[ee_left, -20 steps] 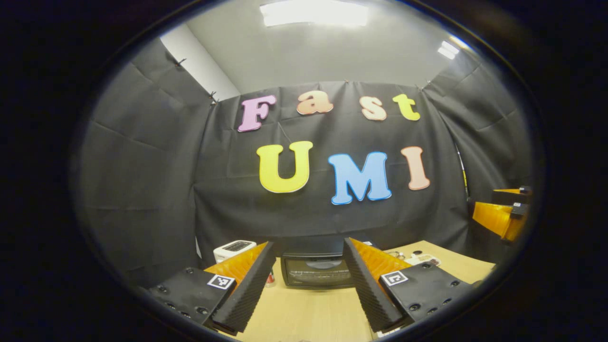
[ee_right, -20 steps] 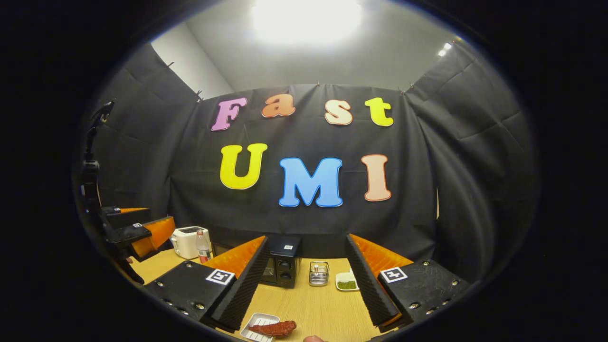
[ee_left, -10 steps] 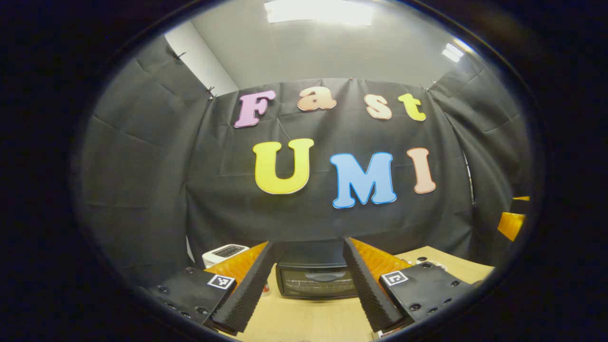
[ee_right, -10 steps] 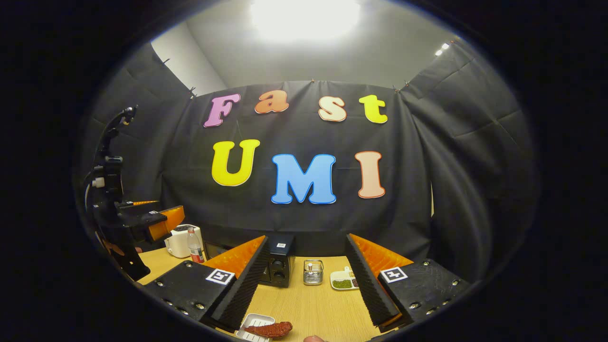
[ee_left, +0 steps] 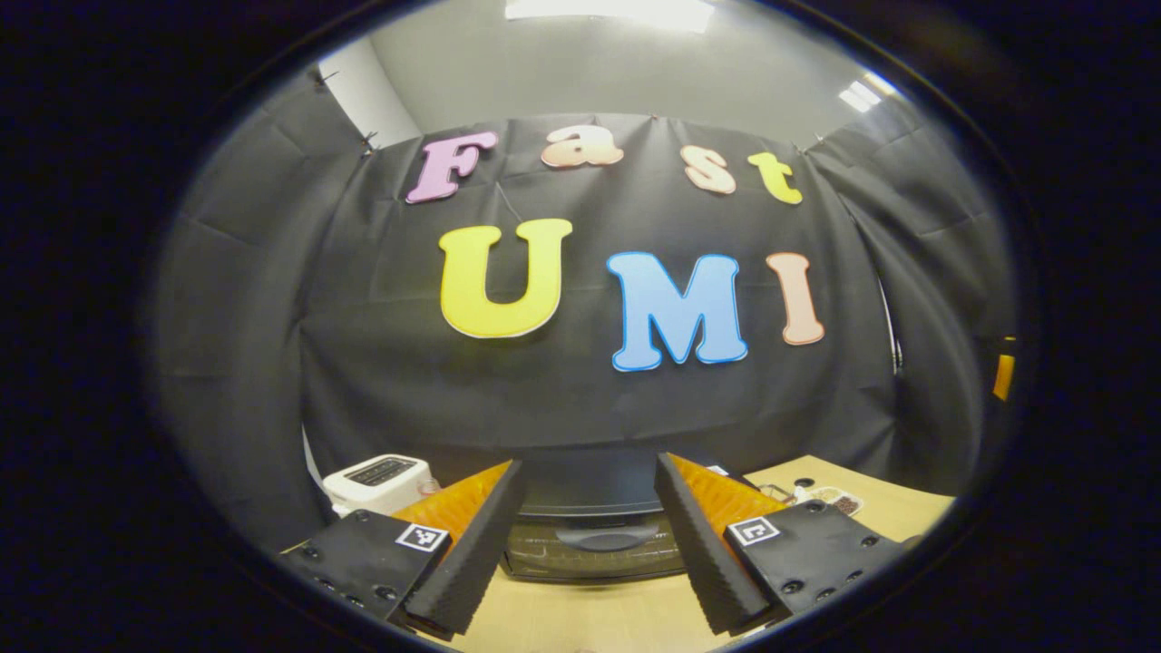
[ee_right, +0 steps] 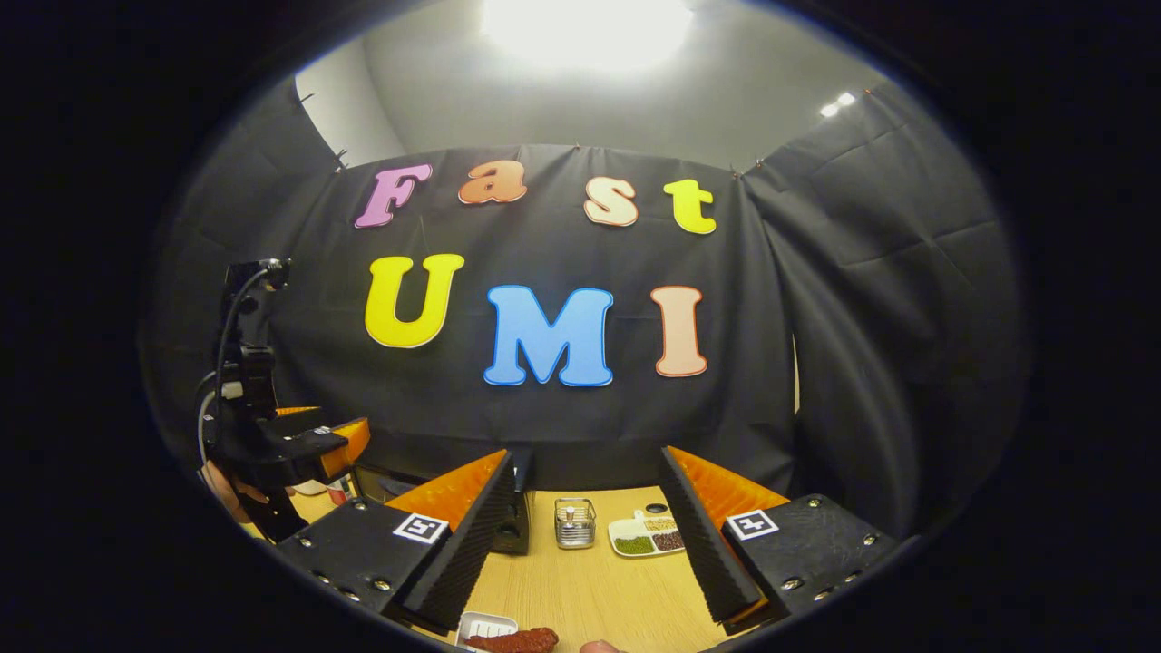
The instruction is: Open the electric oven with the left hand, put the food in, and close the electric oven.
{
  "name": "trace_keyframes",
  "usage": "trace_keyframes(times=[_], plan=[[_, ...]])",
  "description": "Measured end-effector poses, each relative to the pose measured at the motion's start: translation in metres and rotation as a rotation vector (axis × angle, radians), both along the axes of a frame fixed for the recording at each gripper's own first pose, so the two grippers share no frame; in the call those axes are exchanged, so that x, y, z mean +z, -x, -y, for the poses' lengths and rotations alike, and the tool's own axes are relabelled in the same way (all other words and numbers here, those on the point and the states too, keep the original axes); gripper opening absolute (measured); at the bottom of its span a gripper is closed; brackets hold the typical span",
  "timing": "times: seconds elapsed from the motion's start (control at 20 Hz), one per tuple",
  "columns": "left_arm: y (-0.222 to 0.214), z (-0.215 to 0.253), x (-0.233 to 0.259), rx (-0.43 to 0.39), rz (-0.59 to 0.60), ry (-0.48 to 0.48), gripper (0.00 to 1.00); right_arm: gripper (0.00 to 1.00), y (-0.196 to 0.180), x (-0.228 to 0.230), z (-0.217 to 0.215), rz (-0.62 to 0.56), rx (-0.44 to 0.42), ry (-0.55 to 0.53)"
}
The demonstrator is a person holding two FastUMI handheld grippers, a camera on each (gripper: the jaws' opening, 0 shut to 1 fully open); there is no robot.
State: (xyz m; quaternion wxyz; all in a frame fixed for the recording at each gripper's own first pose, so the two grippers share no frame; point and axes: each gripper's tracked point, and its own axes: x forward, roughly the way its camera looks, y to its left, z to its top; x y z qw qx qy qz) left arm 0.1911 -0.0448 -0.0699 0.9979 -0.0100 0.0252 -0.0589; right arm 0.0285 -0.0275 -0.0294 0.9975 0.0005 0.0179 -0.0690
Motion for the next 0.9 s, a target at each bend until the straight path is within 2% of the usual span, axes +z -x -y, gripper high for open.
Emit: trace_keyframes(times=[0.1, 0.15, 0.2, 0.5, 0.65, 0.9], plan=[[-0.019, 0.008, -0.017, -0.020, -0.020, -0.002, 0.91, 0.96, -0.004, -0.002, 0.000, -0.011, -0.021, 0.006], [-0.028, 0.012, -0.026, -0.031, -0.031, -0.006, 0.96, 0.96, -0.006, -0.002, 0.001, -0.016, -0.034, 0.011], [-0.037, 0.016, -0.033, -0.041, -0.046, -0.011, 0.97, 0.96, -0.007, -0.003, 0.002, -0.021, -0.049, 0.015], [-0.078, 0.031, -0.077, -0.064, -0.101, -0.040, 0.96, 0.96, -0.014, -0.003, 0.010, -0.035, -0.116, 0.039], [-0.092, 0.035, -0.102, -0.058, -0.131, -0.065, 1.00, 0.96, -0.014, -0.005, 0.012, -0.045, -0.136, 0.049], [-0.106, 0.040, -0.133, -0.064, -0.172, -0.089, 1.00, 0.96, -0.013, -0.008, 0.020, -0.068, -0.163, 0.061]])
